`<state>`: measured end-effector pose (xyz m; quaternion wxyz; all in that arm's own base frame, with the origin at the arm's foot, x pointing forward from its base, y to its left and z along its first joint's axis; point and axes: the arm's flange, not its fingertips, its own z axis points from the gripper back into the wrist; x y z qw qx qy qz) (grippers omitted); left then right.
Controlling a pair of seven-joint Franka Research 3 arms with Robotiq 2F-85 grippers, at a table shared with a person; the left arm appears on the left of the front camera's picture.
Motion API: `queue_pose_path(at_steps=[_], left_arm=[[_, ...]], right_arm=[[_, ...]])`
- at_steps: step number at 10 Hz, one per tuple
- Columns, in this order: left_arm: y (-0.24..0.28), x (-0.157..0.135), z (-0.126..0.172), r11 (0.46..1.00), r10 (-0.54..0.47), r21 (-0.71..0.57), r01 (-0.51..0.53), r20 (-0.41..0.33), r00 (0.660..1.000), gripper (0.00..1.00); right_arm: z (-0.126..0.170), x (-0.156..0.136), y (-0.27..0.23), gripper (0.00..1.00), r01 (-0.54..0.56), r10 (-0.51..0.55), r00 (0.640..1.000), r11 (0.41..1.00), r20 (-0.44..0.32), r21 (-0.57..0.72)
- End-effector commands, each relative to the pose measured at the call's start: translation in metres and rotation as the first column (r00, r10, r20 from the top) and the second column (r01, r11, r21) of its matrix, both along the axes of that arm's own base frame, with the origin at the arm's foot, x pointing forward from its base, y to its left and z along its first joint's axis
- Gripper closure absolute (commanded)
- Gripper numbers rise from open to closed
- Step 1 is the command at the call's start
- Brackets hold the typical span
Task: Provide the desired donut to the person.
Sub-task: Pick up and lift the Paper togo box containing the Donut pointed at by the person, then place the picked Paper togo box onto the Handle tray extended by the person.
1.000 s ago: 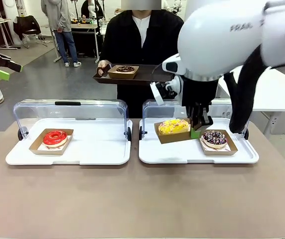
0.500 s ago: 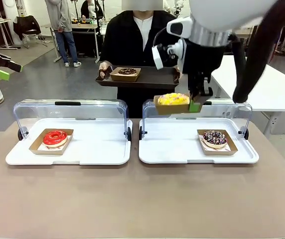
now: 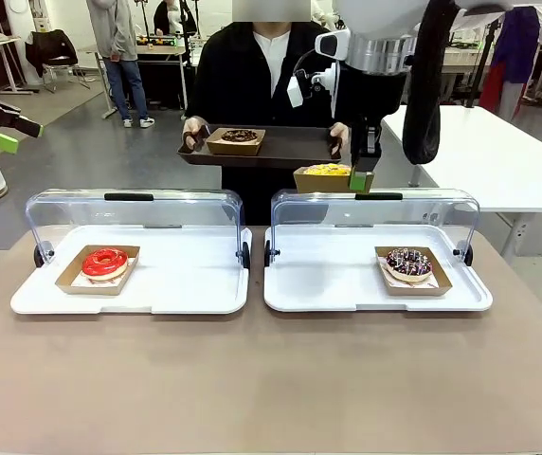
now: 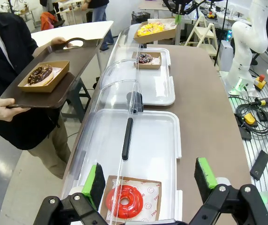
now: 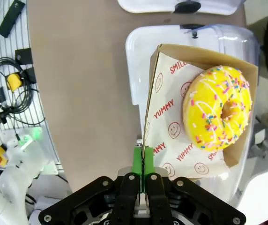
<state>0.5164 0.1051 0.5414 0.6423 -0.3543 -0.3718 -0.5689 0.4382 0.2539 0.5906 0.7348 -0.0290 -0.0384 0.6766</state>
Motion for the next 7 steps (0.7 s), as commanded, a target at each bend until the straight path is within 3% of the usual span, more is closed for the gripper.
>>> queue_pose_path(at_steps=[1, 7], left_arm=[[-0.0004, -0.0011, 0.0018, 1.000, 0.002, -0.003, -0.002, -0.007, 1.000, 0.00], [-0.0004, -0.0011, 0.0018, 1.000, 0.002, -0.003, -0.002, -0.007, 1.000, 0.00]], right_arm=[[0.0016, -0.0096, -0.0003, 1.00, 0.009, -0.009, 1.000, 1.000, -0.004, -0.001], [0.0016, -0.0096, -0.0003, 1.00, 0.009, -0.009, 1.000, 1.000, -0.004, -0.001]])
